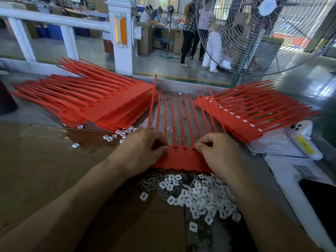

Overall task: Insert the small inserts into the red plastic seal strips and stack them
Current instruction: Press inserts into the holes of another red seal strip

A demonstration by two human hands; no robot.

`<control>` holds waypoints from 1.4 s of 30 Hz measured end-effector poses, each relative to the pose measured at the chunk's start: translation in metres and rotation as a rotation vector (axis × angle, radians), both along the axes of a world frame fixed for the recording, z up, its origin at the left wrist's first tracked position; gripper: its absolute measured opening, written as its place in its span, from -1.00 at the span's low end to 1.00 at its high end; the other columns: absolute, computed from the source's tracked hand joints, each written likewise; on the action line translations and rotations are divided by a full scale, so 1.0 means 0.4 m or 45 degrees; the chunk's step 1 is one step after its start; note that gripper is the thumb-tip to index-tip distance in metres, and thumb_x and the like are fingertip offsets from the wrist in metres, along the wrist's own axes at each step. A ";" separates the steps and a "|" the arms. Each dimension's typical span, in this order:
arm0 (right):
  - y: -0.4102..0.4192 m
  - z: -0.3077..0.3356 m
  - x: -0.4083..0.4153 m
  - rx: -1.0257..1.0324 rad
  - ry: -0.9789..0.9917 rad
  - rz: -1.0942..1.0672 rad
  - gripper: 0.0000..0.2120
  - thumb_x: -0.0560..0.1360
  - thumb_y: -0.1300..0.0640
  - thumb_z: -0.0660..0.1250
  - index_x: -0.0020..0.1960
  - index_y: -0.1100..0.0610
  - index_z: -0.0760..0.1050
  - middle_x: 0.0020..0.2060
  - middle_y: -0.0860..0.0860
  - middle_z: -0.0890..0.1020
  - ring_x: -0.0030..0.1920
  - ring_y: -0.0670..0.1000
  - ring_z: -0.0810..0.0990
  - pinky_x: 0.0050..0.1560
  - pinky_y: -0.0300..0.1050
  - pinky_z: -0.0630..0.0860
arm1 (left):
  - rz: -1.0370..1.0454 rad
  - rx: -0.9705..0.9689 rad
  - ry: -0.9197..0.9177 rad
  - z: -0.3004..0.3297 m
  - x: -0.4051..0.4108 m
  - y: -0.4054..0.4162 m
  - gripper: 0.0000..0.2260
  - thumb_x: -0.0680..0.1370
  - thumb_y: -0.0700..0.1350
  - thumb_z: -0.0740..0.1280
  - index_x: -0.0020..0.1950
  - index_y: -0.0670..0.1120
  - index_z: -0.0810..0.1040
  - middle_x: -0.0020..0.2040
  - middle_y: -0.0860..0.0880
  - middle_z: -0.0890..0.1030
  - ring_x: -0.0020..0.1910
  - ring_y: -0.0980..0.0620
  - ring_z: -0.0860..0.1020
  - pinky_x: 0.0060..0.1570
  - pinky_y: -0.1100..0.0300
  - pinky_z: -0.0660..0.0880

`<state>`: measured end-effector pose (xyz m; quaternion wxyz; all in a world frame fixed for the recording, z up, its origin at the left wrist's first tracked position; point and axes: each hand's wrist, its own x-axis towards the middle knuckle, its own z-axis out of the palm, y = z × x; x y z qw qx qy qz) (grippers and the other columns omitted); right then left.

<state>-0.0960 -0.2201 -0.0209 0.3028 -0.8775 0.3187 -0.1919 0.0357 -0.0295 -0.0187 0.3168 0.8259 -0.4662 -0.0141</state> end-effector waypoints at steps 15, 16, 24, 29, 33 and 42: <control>0.134 0.046 -0.018 -0.138 0.043 0.936 -0.90 0.54 0.02 0.49 0.05 -0.09 0.70 -0.04 -0.22 0.62 0.01 -0.19 0.60 0.05 -0.22 0.55 | 0.009 -0.041 0.045 0.004 0.003 -0.007 -0.87 0.63 -0.13 0.34 0.05 -0.02 0.69 0.01 0.08 0.62 0.03 0.13 0.56 0.12 0.14 0.49; 0.142 0.045 -0.017 -0.163 0.071 0.971 -0.88 0.54 0.00 0.49 0.08 -0.10 0.69 0.00 -0.21 0.61 0.04 -0.19 0.59 0.08 -0.17 0.55 | 0.013 -0.042 0.043 0.005 0.003 -0.008 -0.87 0.63 -0.13 0.34 0.04 -0.02 0.69 0.01 0.08 0.62 0.02 0.12 0.56 0.11 0.15 0.49; 0.173 0.036 -0.008 -0.357 0.113 1.035 -0.89 0.57 -0.01 0.45 0.09 -0.11 0.66 0.04 -0.21 0.58 0.08 -0.20 0.53 0.07 -0.28 0.46 | 0.006 -0.043 0.074 0.009 -0.001 -0.007 -0.90 0.61 -0.09 0.36 0.01 -0.03 0.69 -0.03 0.06 0.63 -0.01 0.10 0.58 0.08 0.07 0.50; 0.174 0.038 -0.013 -0.303 0.085 0.991 -0.95 0.56 0.05 0.44 -0.01 -0.10 0.61 -0.03 -0.22 0.56 -0.01 -0.19 0.55 -0.06 -0.34 0.44 | 0.004 -0.042 0.102 0.010 -0.002 -0.007 -0.90 0.61 -0.08 0.37 -0.01 -0.02 0.69 -0.04 0.07 0.63 -0.02 0.10 0.58 0.09 0.04 0.51; 0.163 0.040 -0.020 -0.084 -0.010 0.921 -0.91 0.56 0.12 0.43 -0.05 -0.07 0.58 -0.12 -0.21 0.61 -0.08 -0.17 0.61 -0.11 -0.31 0.51 | 0.012 -0.047 0.093 0.010 -0.003 -0.005 -0.90 0.60 -0.09 0.38 0.01 -0.03 0.69 -0.03 0.06 0.63 -0.02 0.11 0.58 0.06 0.10 0.51; 0.112 0.050 -0.026 0.427 -0.326 0.519 -0.92 0.56 0.08 0.43 -0.11 -0.06 0.64 -0.31 -0.13 0.65 -0.36 -0.22 0.54 -0.32 -0.38 0.46 | 0.006 -0.078 0.034 0.007 0.000 -0.003 -0.93 0.60 0.00 0.39 0.01 0.09 0.68 -0.05 0.18 0.60 -0.02 0.22 0.53 -0.06 0.32 0.39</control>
